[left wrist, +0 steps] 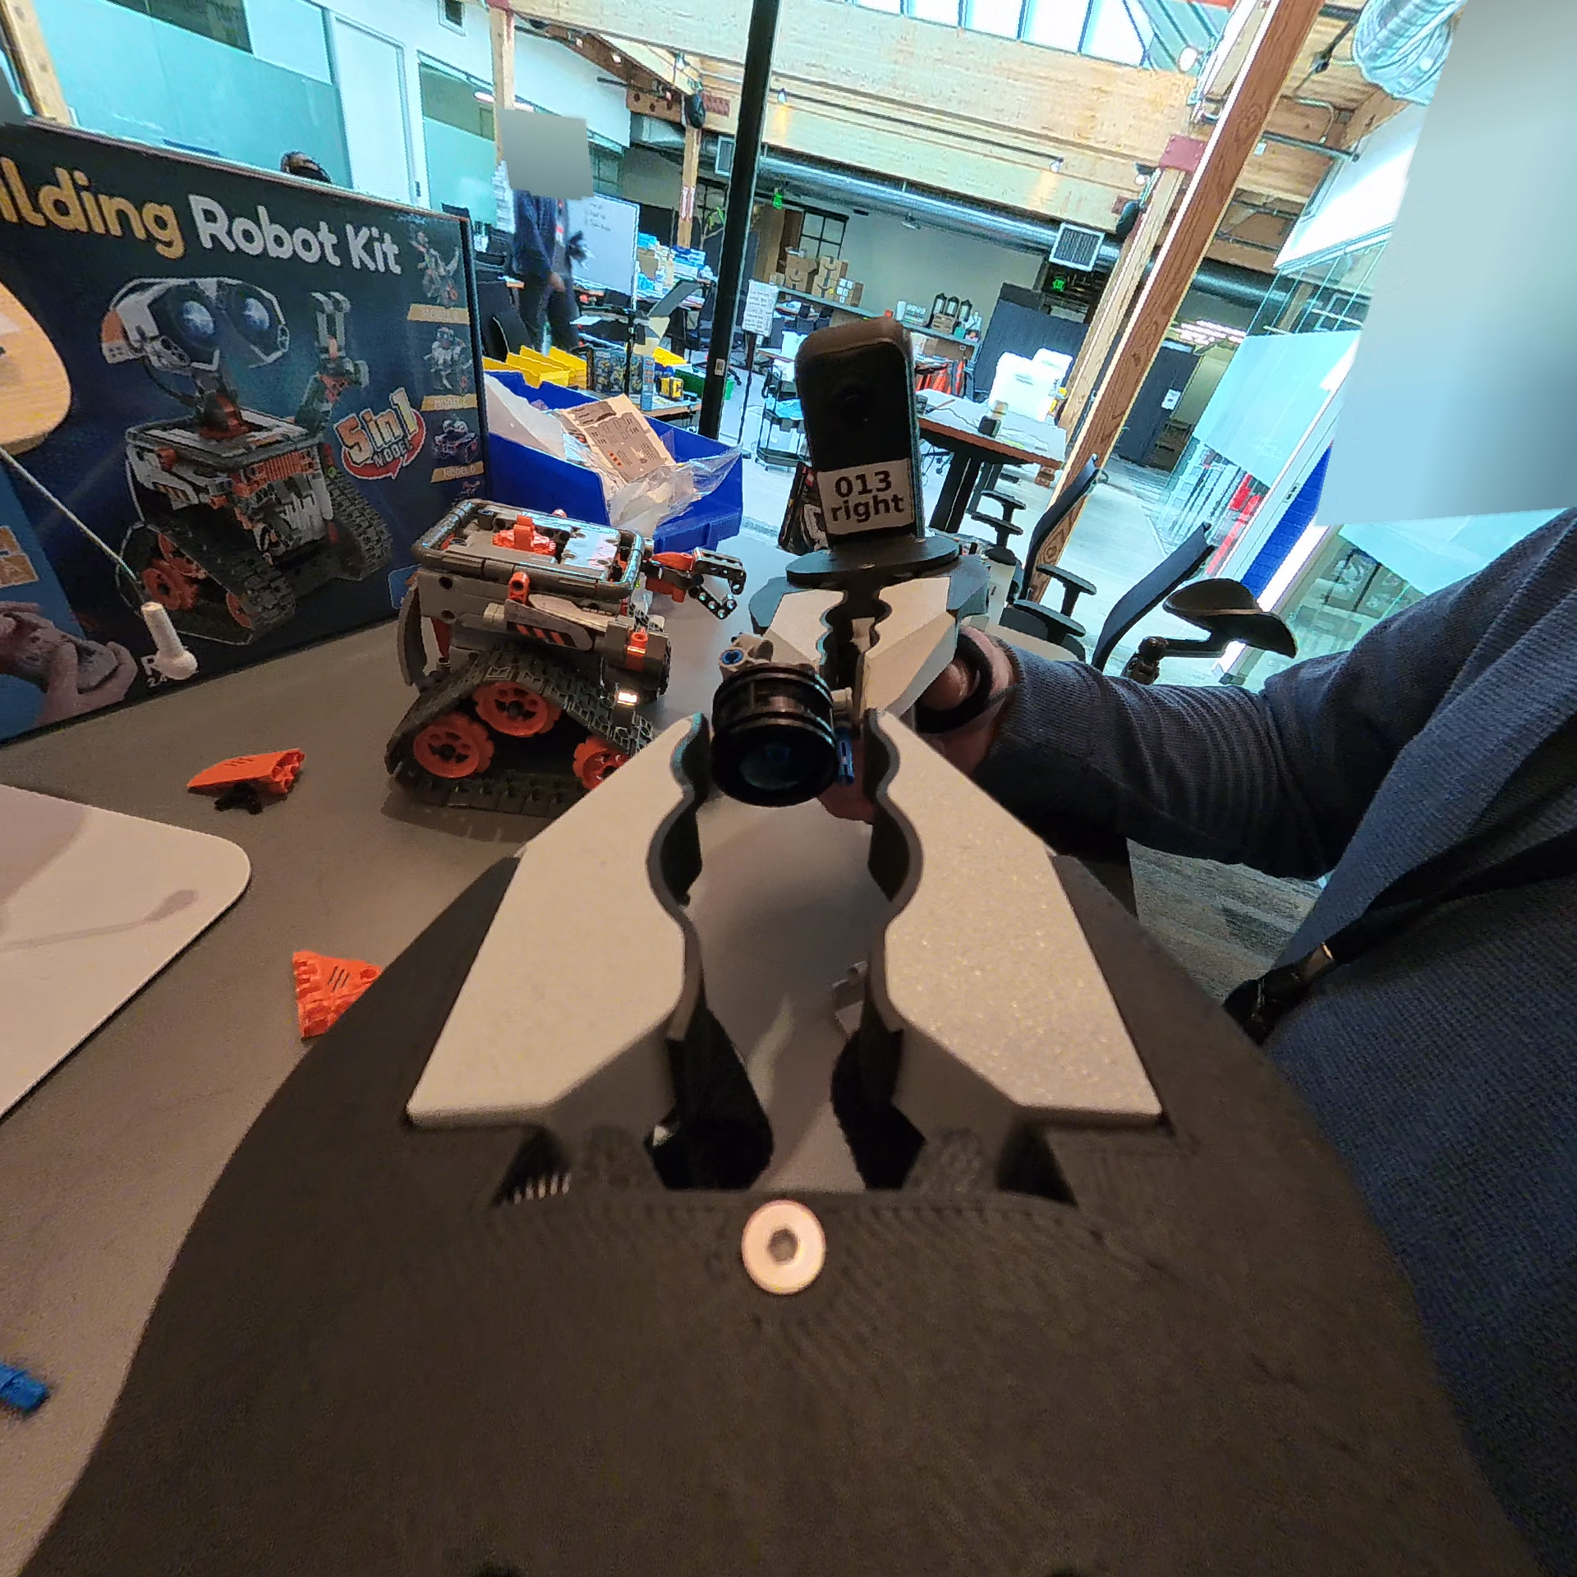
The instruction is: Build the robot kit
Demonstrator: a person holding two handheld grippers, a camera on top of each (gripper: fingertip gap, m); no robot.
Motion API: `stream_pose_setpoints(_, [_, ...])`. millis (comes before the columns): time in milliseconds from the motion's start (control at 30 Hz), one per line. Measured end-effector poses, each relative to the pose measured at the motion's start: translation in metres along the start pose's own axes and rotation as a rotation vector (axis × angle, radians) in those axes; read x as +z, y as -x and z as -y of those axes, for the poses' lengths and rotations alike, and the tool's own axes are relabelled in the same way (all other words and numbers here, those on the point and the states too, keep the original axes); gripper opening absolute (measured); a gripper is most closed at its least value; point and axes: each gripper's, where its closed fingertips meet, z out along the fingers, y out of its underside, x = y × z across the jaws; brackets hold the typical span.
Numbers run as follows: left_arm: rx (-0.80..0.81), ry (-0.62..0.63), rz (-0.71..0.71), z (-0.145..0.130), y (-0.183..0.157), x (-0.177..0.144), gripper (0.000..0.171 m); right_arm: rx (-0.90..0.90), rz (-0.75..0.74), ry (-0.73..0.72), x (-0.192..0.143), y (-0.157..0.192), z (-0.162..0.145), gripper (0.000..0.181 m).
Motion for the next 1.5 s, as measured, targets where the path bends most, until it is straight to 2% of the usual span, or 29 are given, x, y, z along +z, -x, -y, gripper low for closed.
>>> stream_pose_setpoints(367, [0.026,0.017,0.041,-0.001,0.008,-0.004,0.035,-0.077,-0.067,0.016,0.000,-0.006,0.000,0.005])
stream_pose_setpoints(667, [0.101,0.133,0.064,-0.007,0.007,0.002,0.037,-0.214,-0.144,0.075,0.003,-0.010,-0.006,0.005])
stream_pose_setpoints(800, [0.103,0.144,0.068,-0.010,0.011,0.002,0.027,-0.301,-0.178,0.108,0.005,-0.009,-0.009,0.005])
stream_pose_setpoints(933, [0.102,0.111,0.037,-0.007,0.007,0.001,0.026,-0.314,-0.167,0.103,0.006,-0.006,-0.008,0.005])
stream_pose_setpoints(1100, [0.245,0.155,0.088,-0.008,0.003,0.003,0.025,-0.286,-0.159,0.121,0.001,-0.006,-0.008,0.011])
stream_pose_setpoints(1233, [0.333,0.206,0.099,-0.010,-0.002,0.005,0.015,-0.283,-0.156,0.078,-0.008,-0.005,0.004,0.020])
stream_pose_setpoints(1267, [0.352,0.213,0.088,-0.010,-0.005,0.005,0.000,-0.279,-0.153,0.070,-0.008,-0.004,0.006,0.020])
stream_pose_setpoints(1367, [0.369,0.239,0.081,-0.015,-0.006,0.009,0.000,-0.254,-0.090,0.085,-0.007,0.004,0.003,0.014])
stream_pose_setpoints(1433, [0.363,0.239,0.061,-0.020,-0.009,0.014,0.000,-0.255,-0.106,0.103,-0.007,-0.001,-0.003,0.000])
stream_pose_setpoints(1500, [0.357,0.287,0.072,-0.032,-0.004,0.015,0.000,-0.234,-0.113,0.136,-0.008,-0.005,-0.010,0.000])
